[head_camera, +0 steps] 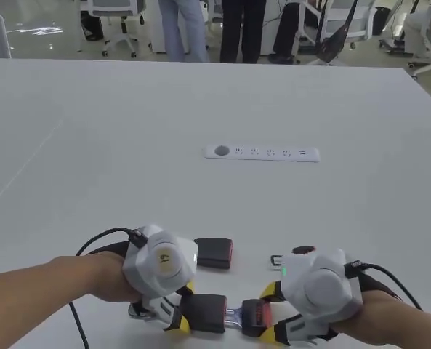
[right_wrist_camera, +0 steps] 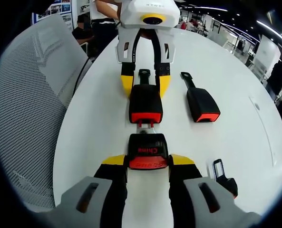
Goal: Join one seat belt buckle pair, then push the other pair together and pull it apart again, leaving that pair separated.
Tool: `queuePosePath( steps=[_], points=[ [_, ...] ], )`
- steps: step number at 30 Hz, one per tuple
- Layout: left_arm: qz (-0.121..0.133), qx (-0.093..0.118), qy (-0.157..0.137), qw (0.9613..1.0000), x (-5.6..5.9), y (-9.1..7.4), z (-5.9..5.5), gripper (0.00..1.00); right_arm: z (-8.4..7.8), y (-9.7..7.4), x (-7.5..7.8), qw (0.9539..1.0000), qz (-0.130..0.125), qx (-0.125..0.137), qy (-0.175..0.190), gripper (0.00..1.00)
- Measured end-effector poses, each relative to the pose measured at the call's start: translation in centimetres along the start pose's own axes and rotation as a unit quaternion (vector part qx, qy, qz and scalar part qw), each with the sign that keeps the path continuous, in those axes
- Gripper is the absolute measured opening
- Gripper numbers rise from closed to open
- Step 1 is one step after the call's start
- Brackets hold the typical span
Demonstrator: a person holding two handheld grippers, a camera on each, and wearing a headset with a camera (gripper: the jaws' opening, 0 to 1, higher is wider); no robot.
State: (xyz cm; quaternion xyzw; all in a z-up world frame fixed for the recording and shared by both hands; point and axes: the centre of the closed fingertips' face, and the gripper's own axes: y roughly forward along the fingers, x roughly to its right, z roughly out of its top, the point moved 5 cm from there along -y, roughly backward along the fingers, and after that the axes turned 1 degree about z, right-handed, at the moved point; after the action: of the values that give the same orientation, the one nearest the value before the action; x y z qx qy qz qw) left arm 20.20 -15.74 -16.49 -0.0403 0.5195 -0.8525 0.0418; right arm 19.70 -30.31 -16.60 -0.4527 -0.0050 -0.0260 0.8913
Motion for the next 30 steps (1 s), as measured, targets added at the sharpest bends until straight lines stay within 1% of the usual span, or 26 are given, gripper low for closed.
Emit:
queuePosePath(
  steps=[1, 4, 8, 21, 30],
  points=[
    [0.000, 0.000, 0.000, 1.0000, -0.03, 0.02, -0.04, 0.32, -0.09, 0.04, 0.06, 1.0000, 0.000, -0.004, -0.002, 0.32],
    [0.001, 0.001, -0.003, 1.0000, -0.05, 0.06, -0.07, 0.32, -0.09, -0.03, 0.06, 1.0000, 0.000, -0.005, -0.001, 0.32],
    [0.002, 0.005, -0.005, 1.0000, -0.01, 0.04, -0.07, 0.32, -0.02, 0.09, 0.06, 0.9999, -0.003, -0.013, -0.007, 0.31],
    [0.005, 0.014, -0.010, 0.9998, 0.08, -0.06, -0.09, 0.32, 0.14, 0.45, 0.13, 0.9999, -0.005, -0.013, -0.002, 0.30],
    [0.005, 0.014, -0.008, 0.9999, 0.09, -0.07, 0.00, 0.31, 0.32, 0.50, 0.05, 0.9999, -0.008, -0.010, 0.002, 0.30]
  ],
)
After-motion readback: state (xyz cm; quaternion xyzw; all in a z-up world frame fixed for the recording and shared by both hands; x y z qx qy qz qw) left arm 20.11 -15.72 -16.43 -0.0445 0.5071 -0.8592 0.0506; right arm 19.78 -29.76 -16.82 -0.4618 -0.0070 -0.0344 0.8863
